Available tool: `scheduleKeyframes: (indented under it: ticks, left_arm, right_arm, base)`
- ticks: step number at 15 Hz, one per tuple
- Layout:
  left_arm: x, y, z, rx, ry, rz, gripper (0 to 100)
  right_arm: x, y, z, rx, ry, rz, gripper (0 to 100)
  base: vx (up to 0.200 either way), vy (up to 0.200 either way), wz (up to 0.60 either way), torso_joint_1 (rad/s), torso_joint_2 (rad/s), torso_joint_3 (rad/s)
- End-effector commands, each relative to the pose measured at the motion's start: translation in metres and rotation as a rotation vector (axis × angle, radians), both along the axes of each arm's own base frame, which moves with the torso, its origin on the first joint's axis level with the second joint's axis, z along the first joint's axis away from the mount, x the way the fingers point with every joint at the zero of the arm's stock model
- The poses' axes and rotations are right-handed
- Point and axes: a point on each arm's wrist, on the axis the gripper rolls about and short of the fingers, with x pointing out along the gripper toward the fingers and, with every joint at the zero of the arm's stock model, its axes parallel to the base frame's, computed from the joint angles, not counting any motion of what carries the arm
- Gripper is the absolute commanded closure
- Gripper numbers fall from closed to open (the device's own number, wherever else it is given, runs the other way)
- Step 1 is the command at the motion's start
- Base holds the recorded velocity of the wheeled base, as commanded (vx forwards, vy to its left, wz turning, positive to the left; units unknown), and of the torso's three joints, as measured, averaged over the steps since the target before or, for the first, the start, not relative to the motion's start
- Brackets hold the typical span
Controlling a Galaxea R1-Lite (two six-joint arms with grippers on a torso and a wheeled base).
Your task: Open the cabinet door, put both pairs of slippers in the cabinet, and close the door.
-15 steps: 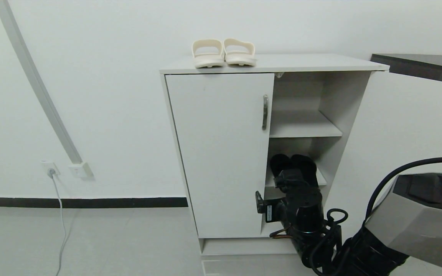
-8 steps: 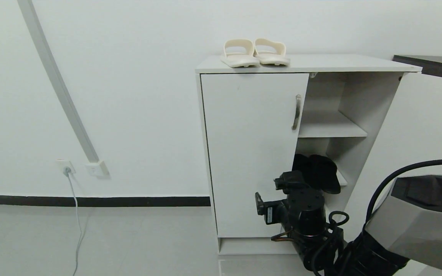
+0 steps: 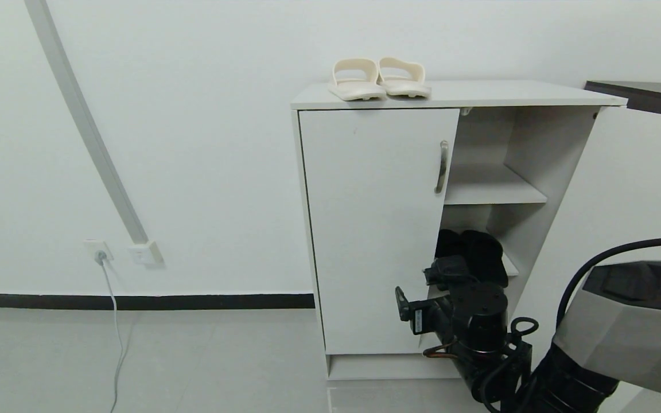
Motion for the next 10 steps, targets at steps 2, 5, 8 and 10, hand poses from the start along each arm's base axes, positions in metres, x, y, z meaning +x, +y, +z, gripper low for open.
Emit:
scheduleKeyframes:
  ticks: [2,5,8,10]
  left_arm:
    - [0.0001,0.0,0.0,0.0,0.001,0.001,100]
    - [0.0001,0.0,0.0,0.0,0.001,-0.001,100]
    - [0.0001,0.0,0.0,0.0,0.001,0.001,100]
    - [0.0001,0.0,0.0,0.0,0.001,-0.001,100]
  right_arm:
    - [-0.0002,-0.0022,-0.0059,-0.017,0.016,-0.004,0]
    - [0.0001,-0.002,-0.0063,-0.018,0.017,-0.004,0]
    - [0.0003,-0.0018,-0.006,-0.017,0.016,-0.004,0]
    - [0.0004,-0.0016,-0.0062,-0.02,0.018,-0.003,0]
  base:
    - [0.0,0.0,0.0,0.0,0.0,0.0]
    - [0.0,0.0,0.0,0.0,0.0,0.0]
    - [0.0,0.0,0.0,0.0,0.0,0.0]
    - [0.0,0.0,0.0,0.012,-0.13,-0.132]
